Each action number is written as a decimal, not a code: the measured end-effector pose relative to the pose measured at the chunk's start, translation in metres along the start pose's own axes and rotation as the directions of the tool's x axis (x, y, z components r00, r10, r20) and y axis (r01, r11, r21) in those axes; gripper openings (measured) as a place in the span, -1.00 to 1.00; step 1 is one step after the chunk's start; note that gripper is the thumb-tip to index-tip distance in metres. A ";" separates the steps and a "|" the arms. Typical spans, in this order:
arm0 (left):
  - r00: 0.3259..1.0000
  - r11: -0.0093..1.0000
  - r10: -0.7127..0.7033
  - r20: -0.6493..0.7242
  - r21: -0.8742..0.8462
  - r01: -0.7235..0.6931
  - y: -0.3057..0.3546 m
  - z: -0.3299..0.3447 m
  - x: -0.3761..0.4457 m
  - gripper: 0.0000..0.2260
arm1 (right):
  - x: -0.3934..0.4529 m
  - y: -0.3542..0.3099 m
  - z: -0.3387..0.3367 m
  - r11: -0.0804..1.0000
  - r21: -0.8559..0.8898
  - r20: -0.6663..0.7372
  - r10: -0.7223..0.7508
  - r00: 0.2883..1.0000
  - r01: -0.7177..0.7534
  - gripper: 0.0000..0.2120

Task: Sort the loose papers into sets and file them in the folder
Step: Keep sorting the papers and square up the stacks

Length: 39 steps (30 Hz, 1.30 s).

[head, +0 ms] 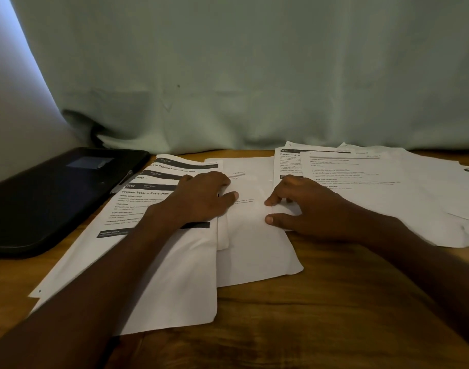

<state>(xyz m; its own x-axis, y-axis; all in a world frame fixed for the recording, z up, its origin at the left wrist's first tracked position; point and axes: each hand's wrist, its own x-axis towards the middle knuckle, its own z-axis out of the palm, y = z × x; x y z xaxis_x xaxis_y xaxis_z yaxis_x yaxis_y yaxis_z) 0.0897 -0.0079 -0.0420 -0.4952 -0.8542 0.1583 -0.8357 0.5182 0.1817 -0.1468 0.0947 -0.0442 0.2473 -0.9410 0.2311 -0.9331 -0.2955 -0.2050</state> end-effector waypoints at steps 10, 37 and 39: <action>0.973 0.970 0.231 0.009 -0.086 -0.230 0.018 0.012 0.001 -0.48 | -0.002 0.024 -0.010 0.958 0.029 -0.264 0.282 0.922 -0.285 -0.57; 0.895 0.758 -0.392 -0.214 -0.626 0.183 0.115 0.009 0.084 -0.35 | -0.008 0.075 -0.025 0.842 0.153 -0.286 0.540 0.792 -0.518 -0.78; 0.887 0.680 -0.423 -0.185 -0.711 0.177 0.105 -0.003 0.081 -0.26 | -0.010 0.073 -0.031 0.825 0.215 -0.343 0.565 0.750 -0.523 -0.77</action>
<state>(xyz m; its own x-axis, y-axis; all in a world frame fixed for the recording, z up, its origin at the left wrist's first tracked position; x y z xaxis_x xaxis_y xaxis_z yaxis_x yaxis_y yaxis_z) -0.0374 -0.0229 -0.0071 -0.0414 -0.9692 0.2428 -0.4871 0.2317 0.8420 -0.2251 0.0880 -0.0324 -0.4312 -0.8166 0.3838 -0.8428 0.2127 -0.4943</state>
